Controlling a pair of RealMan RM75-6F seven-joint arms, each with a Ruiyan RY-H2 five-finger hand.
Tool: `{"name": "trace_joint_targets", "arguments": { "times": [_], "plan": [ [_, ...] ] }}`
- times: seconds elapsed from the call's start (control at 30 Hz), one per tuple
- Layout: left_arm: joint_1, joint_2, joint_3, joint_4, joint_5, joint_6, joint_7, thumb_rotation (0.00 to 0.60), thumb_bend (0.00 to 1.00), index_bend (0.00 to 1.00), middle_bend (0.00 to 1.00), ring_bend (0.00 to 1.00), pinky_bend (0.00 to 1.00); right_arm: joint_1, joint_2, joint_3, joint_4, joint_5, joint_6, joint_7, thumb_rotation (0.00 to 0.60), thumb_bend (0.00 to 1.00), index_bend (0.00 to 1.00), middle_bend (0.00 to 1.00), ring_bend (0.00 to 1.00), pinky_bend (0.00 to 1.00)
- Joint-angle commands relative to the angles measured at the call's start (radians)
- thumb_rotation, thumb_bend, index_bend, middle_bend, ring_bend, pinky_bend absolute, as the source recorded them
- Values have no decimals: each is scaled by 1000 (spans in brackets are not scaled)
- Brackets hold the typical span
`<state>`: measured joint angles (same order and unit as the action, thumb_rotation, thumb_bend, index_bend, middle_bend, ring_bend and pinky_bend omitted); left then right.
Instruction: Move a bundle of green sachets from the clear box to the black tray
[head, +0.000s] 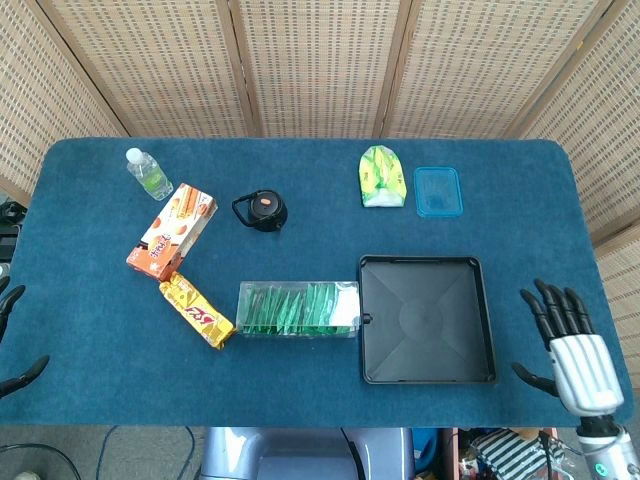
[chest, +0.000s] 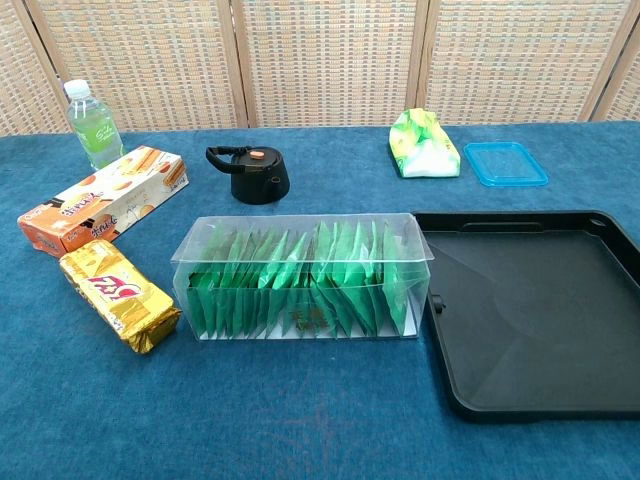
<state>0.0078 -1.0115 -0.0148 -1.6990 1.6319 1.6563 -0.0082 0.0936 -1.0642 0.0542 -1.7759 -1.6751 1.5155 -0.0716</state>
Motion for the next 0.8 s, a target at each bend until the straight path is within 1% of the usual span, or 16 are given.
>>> {"name": "trace_joint_targets", "arguments": {
  "times": [0.03, 0.1, 0.13, 0.27, 0.33, 0.4, 0.5, 0.6, 0.7, 0.8],
  "plan": [
    [-4, -5, -3, 1, -9, -9, 9, 600, 228, 0, 0, 0, 0, 128, 33, 18, -10, -26, -163, 135, 600, 40, 30, 0, 0, 0],
    [-8, -9, -7, 2, -19, -18, 17, 600, 228, 0, 0, 0, 0, 202, 45, 31, -22, -34, -257, 190, 600, 100, 48, 0, 0, 0],
    [-10, -11, -9, 2, -25, -23, 21, 600, 229, 0, 0, 0, 0, 240, 48, 40, -26, -35, -305, 194, 600, 109, 51, 0, 0, 0],
    [-14, -22, -20, 5, -51, -34, 47, 600, 228, 0, 0, 0, 0, 362, 32, 80, -63, 2, -466, 162, 600, 136, 94, 0, 0, 0],
    [-17, -27, -22, 4, -61, -42, 53, 600, 228, 0, 0, 0, 0, 406, 10, 97, -79, 23, -521, 154, 600, 164, 119, 0, 0, 0],
    [-24, -31, -29, 5, -78, -55, 60, 600, 228, 0, 0, 0, 0, 469, -24, 124, -93, 72, -601, 132, 600, 187, 136, 0, 0, 0],
    [-31, -34, -37, 6, -95, -69, 63, 600, 228, 0, 0, 0, 0, 547, -77, 162, -94, 155, -692, 66, 600, 205, 140, 0, 0, 0],
    [-36, -35, -43, 9, -113, -82, 61, 600, 228, 0, 0, 0, 0, 623, -140, 194, -85, 264, -768, -26, 600, 227, 163, 0, 0, 0],
    [-40, -35, -47, 11, -124, -90, 59, 600, 228, 0, 0, 0, 0, 685, -199, 209, -70, 370, -805, -127, 600, 273, 168, 0, 0, 0],
    [-43, -35, -49, 14, -130, -96, 59, 600, 228, 0, 0, 0, 0, 745, -263, 216, -36, 492, -806, -249, 600, 295, 169, 0, 0, 0]
  ]
}}
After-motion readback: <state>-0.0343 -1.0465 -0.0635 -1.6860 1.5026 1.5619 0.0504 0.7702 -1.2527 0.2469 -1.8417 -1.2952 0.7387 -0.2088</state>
